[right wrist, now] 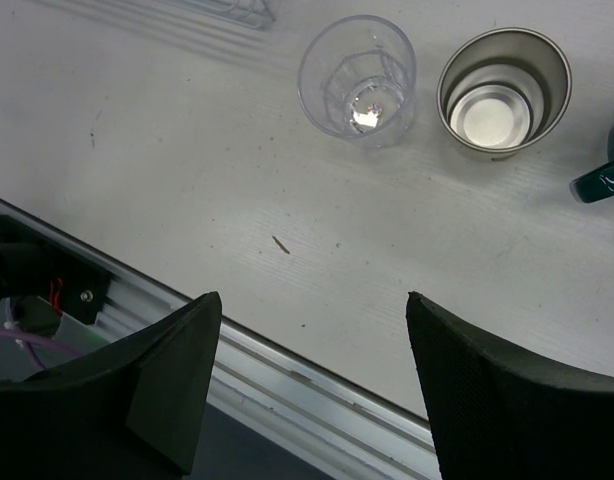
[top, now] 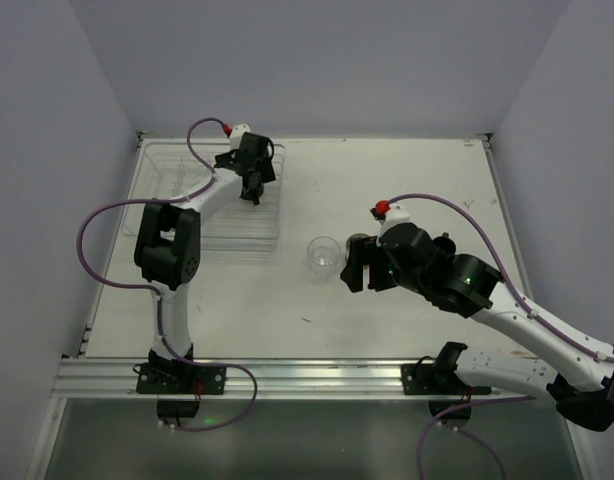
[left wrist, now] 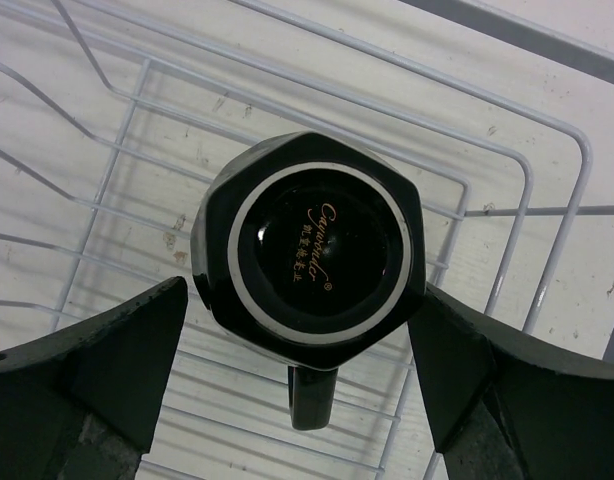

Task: Unload the cups from the dish rack

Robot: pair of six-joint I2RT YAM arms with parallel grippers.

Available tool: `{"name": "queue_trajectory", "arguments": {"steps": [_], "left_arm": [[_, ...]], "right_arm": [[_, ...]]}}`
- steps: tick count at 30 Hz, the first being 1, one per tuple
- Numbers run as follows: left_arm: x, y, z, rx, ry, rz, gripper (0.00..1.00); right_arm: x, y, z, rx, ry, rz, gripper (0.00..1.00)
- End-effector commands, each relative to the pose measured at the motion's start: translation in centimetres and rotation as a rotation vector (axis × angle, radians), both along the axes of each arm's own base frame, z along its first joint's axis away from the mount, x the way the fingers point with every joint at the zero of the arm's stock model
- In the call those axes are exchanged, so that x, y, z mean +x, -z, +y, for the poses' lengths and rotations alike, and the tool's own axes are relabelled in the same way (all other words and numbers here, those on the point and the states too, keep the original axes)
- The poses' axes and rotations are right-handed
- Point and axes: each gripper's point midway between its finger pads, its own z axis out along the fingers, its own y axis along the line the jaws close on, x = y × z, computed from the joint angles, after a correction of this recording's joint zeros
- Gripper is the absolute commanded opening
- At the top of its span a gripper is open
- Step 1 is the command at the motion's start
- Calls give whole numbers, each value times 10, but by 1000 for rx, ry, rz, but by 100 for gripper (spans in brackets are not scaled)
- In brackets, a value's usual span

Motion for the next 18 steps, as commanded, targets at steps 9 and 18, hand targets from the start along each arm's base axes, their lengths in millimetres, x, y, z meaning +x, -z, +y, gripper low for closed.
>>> {"name": "queue_trajectory", "arguments": {"steps": [9, 18], "left_arm": [[14, -16, 12, 11, -36, -42, 98], [25, -12, 5, -36, 2, -55, 99]], "right_arm": [[0, -1, 8, 32, -14, -5, 77], [1, 2, 10, 21, -18, 0, 77]]}}
